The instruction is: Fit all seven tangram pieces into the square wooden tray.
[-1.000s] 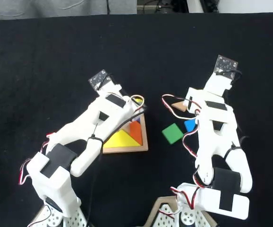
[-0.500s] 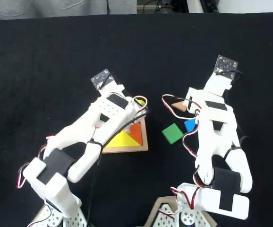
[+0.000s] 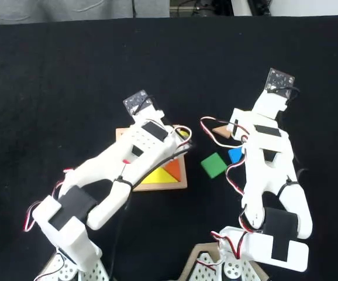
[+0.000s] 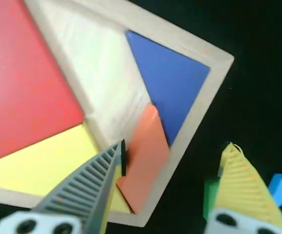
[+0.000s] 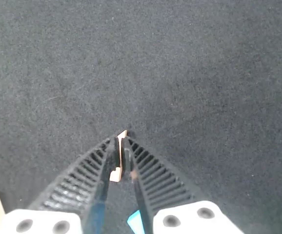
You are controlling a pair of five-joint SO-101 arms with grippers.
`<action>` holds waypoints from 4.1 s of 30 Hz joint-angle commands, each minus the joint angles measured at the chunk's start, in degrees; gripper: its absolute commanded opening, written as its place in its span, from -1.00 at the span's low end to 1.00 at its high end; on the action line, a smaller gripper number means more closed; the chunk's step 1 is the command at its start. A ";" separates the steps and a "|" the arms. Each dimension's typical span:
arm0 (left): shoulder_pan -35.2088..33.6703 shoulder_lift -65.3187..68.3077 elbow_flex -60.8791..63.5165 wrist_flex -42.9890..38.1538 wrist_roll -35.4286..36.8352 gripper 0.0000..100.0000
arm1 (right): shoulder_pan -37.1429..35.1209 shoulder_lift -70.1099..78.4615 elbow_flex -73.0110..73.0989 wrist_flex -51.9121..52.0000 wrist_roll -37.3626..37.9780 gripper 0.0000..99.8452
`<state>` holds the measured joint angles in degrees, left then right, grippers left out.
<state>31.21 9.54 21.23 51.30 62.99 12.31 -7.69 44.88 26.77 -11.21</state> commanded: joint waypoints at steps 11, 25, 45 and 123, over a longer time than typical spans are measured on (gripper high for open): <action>-1.10 -3.25 -0.66 -0.18 -0.26 -0.36 | -0.97 -2.68 -1.98 -0.70 -0.26 -0.97; -2.07 -3.08 -0.66 -0.62 -0.26 -0.36 | -0.97 -2.68 -1.98 -0.70 -0.26 -0.97; 0.84 -3.34 1.54 -3.08 -0.26 -0.36 | -0.97 -2.68 -1.98 -0.70 -0.26 -0.97; -44.97 -48.97 49.36 -26.81 -48.44 -0.55 | -4.57 36.35 -61.49 61.01 106.02 -0.38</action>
<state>-14.51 -38.29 70.55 27.03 15.16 6.68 28.62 -14.02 87.34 92.26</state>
